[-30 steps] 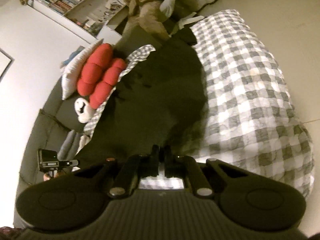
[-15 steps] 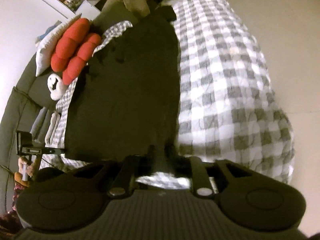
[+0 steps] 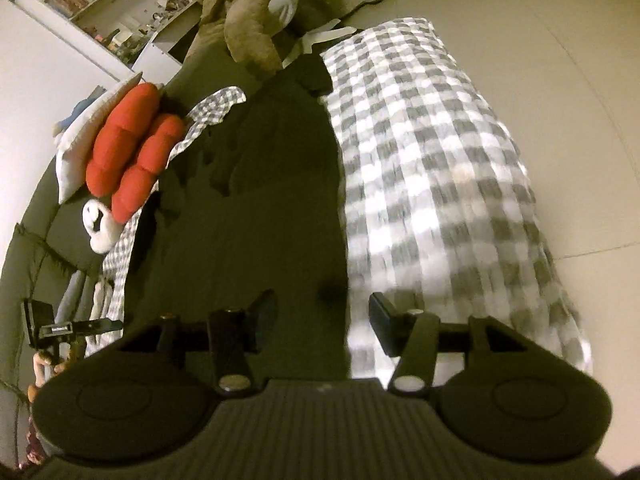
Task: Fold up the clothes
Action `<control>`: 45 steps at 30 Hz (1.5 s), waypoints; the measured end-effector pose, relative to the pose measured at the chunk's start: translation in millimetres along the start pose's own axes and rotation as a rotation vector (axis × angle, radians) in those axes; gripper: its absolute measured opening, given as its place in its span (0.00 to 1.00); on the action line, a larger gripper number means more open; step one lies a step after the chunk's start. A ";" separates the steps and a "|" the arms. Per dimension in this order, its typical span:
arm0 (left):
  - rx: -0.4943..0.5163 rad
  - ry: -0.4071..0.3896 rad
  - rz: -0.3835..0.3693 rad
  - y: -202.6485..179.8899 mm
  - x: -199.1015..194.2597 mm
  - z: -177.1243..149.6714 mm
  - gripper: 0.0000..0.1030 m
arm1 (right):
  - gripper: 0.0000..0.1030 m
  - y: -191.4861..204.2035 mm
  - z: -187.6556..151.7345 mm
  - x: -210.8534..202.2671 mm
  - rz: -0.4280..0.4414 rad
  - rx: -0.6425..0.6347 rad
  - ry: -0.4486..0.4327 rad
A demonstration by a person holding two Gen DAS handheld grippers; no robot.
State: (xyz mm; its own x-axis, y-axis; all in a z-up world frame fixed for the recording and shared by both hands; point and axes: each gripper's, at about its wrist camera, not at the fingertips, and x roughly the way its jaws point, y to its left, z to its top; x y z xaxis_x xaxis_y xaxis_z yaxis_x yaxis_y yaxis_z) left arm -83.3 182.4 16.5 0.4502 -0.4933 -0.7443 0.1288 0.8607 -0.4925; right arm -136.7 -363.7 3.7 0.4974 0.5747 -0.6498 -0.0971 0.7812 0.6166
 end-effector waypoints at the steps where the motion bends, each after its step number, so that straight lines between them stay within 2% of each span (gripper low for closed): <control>1: -0.001 -0.008 0.009 -2.2 1.4 5.7 0.58 | 0.53 0.1 5.1 2.1 0.003 0.003 0.000; 11: -0.015 -0.087 0.096 -24.5 15.2 62.5 0.61 | 0.53 -0.3 66.4 33.0 0.023 0.046 -0.022; 14: -0.019 -0.134 0.125 -30.0 25.6 77.1 0.64 | 0.53 -4.6 79.6 47.1 0.019 0.076 -0.028; 22: -0.098 -0.184 0.223 -13.1 61.8 103.7 0.64 | 0.53 -19.1 104.6 77.7 -0.002 0.129 -0.063; 24: -0.122 -0.193 0.250 -5.1 69.1 108.7 0.64 | 0.53 -21.7 107.1 82.1 0.007 0.129 -0.072; 37: -0.189 -0.255 0.271 13.3 74.5 112.9 0.64 | 0.53 -29.6 110.6 84.1 0.044 0.158 -0.126; 45: -0.181 -0.269 0.289 16.8 84.3 121.6 0.64 | 0.53 -35.6 107.2 79.8 0.062 0.191 -0.152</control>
State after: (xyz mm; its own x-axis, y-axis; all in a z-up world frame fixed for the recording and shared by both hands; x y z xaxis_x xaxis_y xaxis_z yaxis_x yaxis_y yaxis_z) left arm 64.2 170.5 0.3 0.6627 -0.1640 -0.7307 -0.1825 0.9109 -0.3701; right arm -1.2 -371.8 -22.5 0.6208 0.5655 -0.5430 0.0260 0.6773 0.7352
